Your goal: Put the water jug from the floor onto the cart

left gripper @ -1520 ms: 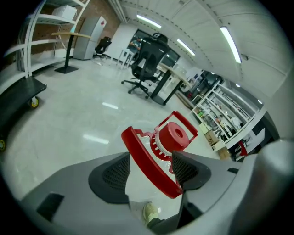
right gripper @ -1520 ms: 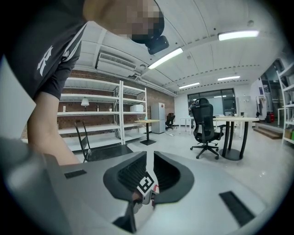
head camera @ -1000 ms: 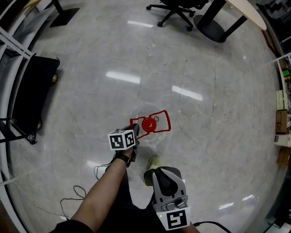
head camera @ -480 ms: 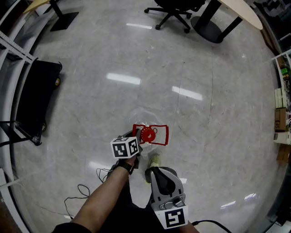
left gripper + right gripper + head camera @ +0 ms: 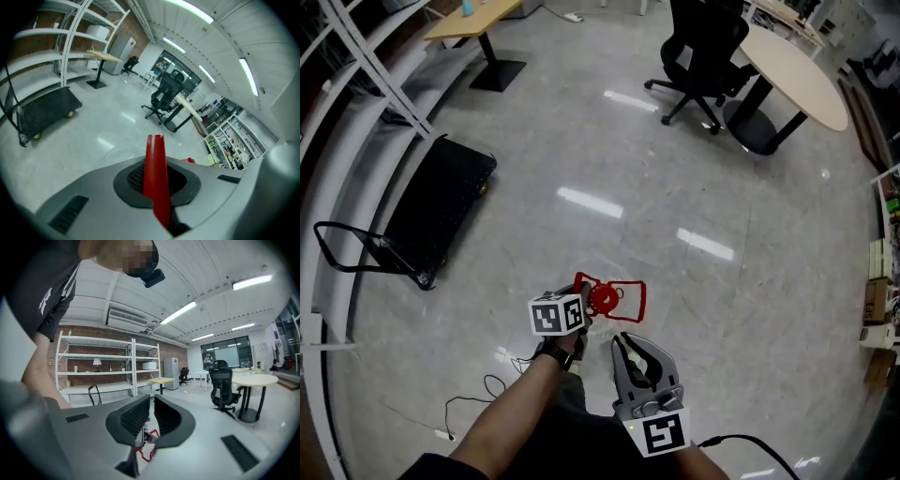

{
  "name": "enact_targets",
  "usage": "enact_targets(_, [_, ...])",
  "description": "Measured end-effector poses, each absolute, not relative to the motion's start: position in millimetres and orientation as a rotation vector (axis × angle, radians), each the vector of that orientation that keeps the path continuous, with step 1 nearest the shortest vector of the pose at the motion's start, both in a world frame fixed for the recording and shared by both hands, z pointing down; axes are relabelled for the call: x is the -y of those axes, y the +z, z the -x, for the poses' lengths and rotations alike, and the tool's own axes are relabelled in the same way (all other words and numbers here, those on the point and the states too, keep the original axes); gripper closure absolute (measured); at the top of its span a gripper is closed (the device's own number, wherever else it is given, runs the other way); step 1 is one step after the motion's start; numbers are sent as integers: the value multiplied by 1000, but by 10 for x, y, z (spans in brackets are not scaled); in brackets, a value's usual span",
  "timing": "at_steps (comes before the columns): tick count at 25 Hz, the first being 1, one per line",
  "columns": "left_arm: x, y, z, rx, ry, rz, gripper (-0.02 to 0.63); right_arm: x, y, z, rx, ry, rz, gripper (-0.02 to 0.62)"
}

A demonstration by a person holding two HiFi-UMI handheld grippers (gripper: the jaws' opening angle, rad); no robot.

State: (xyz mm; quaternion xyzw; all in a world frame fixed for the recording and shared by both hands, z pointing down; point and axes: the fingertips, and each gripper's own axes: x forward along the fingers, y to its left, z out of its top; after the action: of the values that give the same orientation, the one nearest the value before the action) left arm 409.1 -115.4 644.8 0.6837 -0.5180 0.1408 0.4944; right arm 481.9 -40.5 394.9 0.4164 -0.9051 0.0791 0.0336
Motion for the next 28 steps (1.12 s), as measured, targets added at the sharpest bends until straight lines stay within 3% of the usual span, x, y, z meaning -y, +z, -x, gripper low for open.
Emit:
enact_targets(6, [1083, 5398, -3195, 1360, 213, -1709, 592, 188, 3287, -3843, 2908, 125, -1081, 570])
enact_targets(13, [907, 4834, -1837, 1521, 152, -1739, 594, -28, 2972, -2614, 3028, 48, -888, 570])
enact_targets(28, [1083, 4779, 916, 1854, 15, -1393, 595, 692, 3027, -342, 3122, 82, -287, 571])
